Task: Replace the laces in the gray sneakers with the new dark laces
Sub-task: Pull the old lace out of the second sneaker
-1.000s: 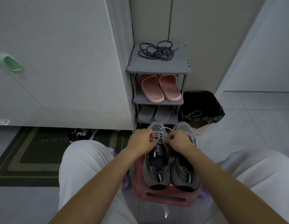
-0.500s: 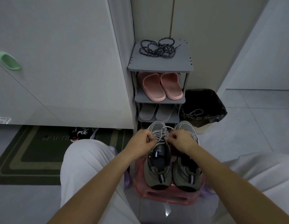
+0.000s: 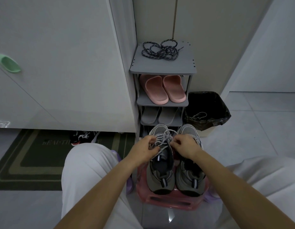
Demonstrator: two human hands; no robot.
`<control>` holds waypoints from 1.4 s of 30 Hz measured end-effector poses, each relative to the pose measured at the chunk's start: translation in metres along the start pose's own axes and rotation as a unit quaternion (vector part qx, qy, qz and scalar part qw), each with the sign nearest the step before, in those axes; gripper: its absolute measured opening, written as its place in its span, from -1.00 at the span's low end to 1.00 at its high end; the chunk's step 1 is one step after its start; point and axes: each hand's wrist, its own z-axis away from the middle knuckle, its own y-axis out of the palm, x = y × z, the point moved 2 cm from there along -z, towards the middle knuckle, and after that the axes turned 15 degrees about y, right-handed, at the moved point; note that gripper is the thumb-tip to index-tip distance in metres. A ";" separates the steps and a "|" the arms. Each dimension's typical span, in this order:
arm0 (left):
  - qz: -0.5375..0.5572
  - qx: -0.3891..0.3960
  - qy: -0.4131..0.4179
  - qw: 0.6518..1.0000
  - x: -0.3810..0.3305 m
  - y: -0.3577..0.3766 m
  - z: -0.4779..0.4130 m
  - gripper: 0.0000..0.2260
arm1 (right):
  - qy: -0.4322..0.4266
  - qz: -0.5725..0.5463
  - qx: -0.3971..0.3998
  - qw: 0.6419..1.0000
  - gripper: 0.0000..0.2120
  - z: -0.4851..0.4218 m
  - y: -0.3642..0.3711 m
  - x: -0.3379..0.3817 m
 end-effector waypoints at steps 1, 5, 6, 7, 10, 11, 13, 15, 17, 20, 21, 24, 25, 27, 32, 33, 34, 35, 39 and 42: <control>-0.005 0.000 0.000 1.000 0.000 0.000 0.000 -0.55 | -0.002 0.005 -0.006 1.000 -0.71 0.000 0.001 0.000; -0.008 0.004 -0.003 1.000 0.002 0.001 0.000 -0.55 | 0.035 -0.098 -0.025 0.994 -0.76 0.000 0.006 -0.008; -0.009 0.005 -0.003 1.000 0.002 0.000 -0.001 -0.56 | 0.039 -0.118 -0.025 0.992 -0.77 0.000 0.006 -0.009; -0.007 0.004 -0.002 1.000 0.001 0.000 -0.001 -0.56 | 0.039 -0.107 -0.019 0.993 -0.77 0.000 0.005 -0.008; 0.000 0.000 -0.005 1.000 0.002 0.001 -0.001 -0.57 | 0.006 -0.018 -0.017 1.000 -0.71 0.002 0.005 -0.001; 0.002 -0.001 -0.007 1.000 0.002 0.001 -0.001 -0.57 | 0.001 0.000 -0.025 1.000 -0.71 0.004 0.005 0.000; 0.009 -0.003 -0.011 1.000 0.004 0.001 -0.001 -0.57 | -0.013 0.011 -0.039 0.999 -0.77 0.004 0.007 0.001; 0.010 -0.003 -0.012 1.000 0.004 0.001 -0.001 -0.58 | 0.004 -0.019 -0.052 0.998 -0.74 0.003 0.008 0.000; 0.011 -0.004 -0.011 1.000 0.005 0.000 -0.001 -0.59 | 0.040 -0.108 -0.058 0.992 -0.72 -0.001 0.008 -0.004; 0.014 -0.003 -0.012 1.000 0.006 0.000 0.000 -0.59 | 0.072 -0.222 -0.026 0.972 -0.78 -0.003 0.009 -0.007; 0.014 -0.003 -0.012 1.000 0.006 0.001 0.000 -0.59 | 0.063 -0.197 -0.018 0.978 -0.80 -0.002 0.008 -0.006; 0.013 -0.001 -0.015 1.000 0.004 0.000 0.000 -0.59 | 0.038 -0.057 -0.028 0.997 -0.74 0.000 0.006 -0.001; 0.013 -0.001 -0.016 1.000 0.004 0.000 0.000 -0.59 | 0.033 -0.030 -0.034 0.998 -0.74 -0.001 0.006 -0.001; 0.015 -0.001 -0.016 1.000 0.004 0.000 0.000 -0.59 | 0.048 -0.074 -0.040 0.995 -0.77 -0.006 0.006 -0.004; 0.021 -0.006 -0.015 1.000 0.005 0.000 0.002 -0.60 | 0.091 -0.334 -0.020 0.938 -0.74 -0.004 0.007 -0.007; 0.021 -0.007 -0.016 1.000 0.005 0.000 0.001 -0.61 | 0.080 -0.288 -0.016 0.954 -0.76 -0.003 0.006 -0.007; 0.023 -0.008 -0.016 1.000 0.005 0.000 0.001 -0.61 | 0.068 -0.218 -0.013 0.973 -0.75 -0.001 0.006 -0.007; 0.024 -0.008 -0.017 1.000 0.005 0.000 0.001 -0.61 | 0.062 -0.151 -0.011 0.987 -0.72 0.001 0.005 -0.006; 0.021 -0.007 -0.015 1.000 0.005 0.000 0.002 -0.60 | 0.048 -0.132 -0.016 0.990 -0.81 -0.003 0.004 -0.006; 0.028 -0.010 -0.013 0.999 0.006 0.001 0.002 -0.61 | 0.104 -0.357 0.005 0.928 -0.83 -0.005 0.008 -0.009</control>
